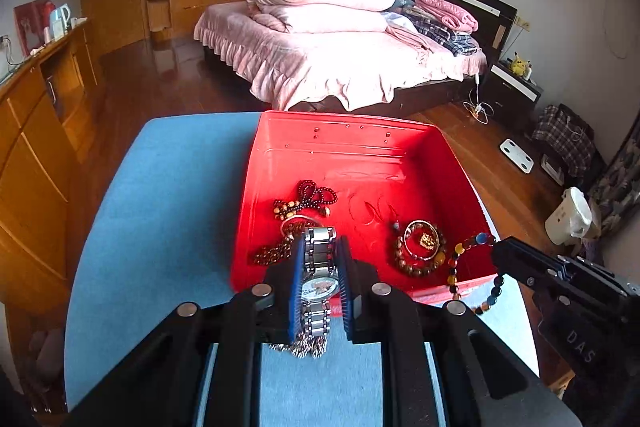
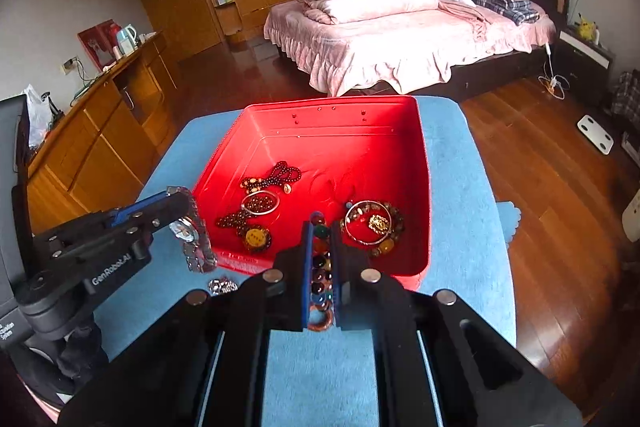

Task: Organize jewelry
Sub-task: 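Lift the bracelet with the right tool while the left tool carries the watch into the tin, then open both tools to release the watch and bracelet inside the tin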

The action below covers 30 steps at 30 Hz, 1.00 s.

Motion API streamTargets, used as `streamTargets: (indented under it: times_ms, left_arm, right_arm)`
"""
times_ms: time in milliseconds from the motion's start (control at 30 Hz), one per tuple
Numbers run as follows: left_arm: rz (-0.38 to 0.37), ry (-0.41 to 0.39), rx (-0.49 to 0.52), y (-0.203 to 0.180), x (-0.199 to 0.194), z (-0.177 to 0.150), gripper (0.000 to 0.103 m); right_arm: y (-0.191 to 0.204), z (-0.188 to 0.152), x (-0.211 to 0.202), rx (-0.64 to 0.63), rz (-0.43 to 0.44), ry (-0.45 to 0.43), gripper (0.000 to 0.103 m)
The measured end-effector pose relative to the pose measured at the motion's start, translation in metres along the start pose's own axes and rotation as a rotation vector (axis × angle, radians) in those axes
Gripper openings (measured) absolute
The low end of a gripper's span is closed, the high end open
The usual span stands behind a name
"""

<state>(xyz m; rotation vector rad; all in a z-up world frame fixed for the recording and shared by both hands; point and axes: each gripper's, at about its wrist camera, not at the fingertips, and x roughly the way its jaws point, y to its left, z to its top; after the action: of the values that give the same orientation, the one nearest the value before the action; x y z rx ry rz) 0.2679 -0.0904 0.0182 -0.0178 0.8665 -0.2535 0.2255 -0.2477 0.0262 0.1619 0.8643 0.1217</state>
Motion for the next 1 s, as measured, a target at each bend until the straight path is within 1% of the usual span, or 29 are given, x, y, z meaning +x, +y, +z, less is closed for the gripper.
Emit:
streamTargets:
  times_ms: [167, 300, 467, 633, 667, 733, 767, 800, 833, 867, 1000]
  left_arm:
    - [-0.015, -0.015, -0.002, -0.003, 0.015, 0.014, 0.016]
    - [-0.012, -0.022, 0.002, -0.006, 0.027, 0.025, 0.016]
    - [0.016, 0.024, 0.003, -0.007, 0.057, 0.029, 0.016]
    - [0.04, 0.074, -0.001, -0.003, 0.086, 0.028, 0.016]
    - [0.042, 0.075, -0.005, -0.001, 0.089, 0.027, 0.016]
    - [0.056, 0.082, -0.007, 0.001, 0.094, 0.026, 0.016]
    - [0.062, 0.079, -0.007, 0.001, 0.094, 0.025, 0.019]
    - [0.069, 0.077, -0.004, 0.001, 0.094, 0.025, 0.024]
    - [0.08, 0.073, 0.0, 0.002, 0.094, 0.024, 0.026]
    - [0.084, 0.072, -0.001, 0.002, 0.093, 0.023, 0.028]
    - [0.095, 0.068, -0.01, 0.007, 0.09, 0.022, 0.028]
  right_arm:
    - [-0.003, 0.013, 0.013, 0.011, 0.005, -0.005, 0.007]
    - [-0.006, 0.024, 0.024, 0.015, 0.002, 0.003, 0.007]
    - [-0.014, 0.033, 0.048, 0.026, -0.006, 0.035, 0.007]
    - [-0.02, 0.034, 0.072, 0.037, -0.027, 0.076, 0.007]
    - [-0.021, 0.034, 0.076, 0.039, -0.032, 0.082, 0.011]
    - [-0.02, 0.033, 0.079, 0.033, -0.047, 0.077, 0.012]
    - [-0.021, 0.033, 0.081, 0.03, -0.059, 0.076, 0.022]
    - [-0.021, 0.033, 0.082, 0.031, -0.061, 0.076, 0.027]
    - [-0.023, 0.033, 0.083, 0.031, -0.065, 0.075, 0.029]
    - [-0.023, 0.032, 0.084, 0.029, -0.072, 0.076, 0.029]
    - [-0.024, 0.029, 0.084, 0.033, -0.076, 0.08, 0.029]
